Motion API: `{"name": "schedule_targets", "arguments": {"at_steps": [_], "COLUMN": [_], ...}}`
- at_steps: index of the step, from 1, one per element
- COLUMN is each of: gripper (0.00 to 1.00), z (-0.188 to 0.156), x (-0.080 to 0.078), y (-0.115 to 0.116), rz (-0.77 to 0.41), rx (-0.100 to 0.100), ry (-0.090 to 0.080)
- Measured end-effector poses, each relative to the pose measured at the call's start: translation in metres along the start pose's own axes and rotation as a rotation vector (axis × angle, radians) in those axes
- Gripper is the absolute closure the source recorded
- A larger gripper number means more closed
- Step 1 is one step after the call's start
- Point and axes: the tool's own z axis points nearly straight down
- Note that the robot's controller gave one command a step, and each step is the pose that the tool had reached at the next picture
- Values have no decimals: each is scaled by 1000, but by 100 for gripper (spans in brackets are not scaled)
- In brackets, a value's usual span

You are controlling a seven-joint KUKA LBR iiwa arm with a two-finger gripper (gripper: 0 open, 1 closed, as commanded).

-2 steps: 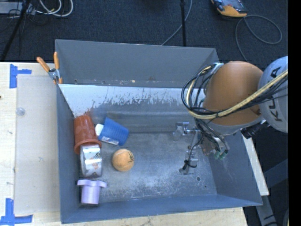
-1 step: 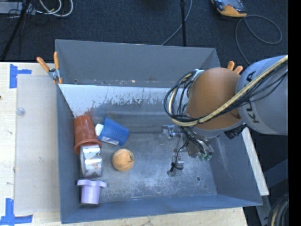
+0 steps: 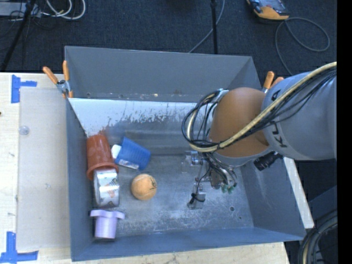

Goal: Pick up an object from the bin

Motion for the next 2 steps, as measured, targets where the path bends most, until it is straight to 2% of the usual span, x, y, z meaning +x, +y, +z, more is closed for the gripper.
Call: {"name": "schedule_targets", "arguments": {"at_steps": [1,2], "gripper": [0,0], "z": [24,46], "x": [-33,-51], "y": [14,39], "rz": [84,-36], "rx": [1,1], "ry": [-6,-4]}}
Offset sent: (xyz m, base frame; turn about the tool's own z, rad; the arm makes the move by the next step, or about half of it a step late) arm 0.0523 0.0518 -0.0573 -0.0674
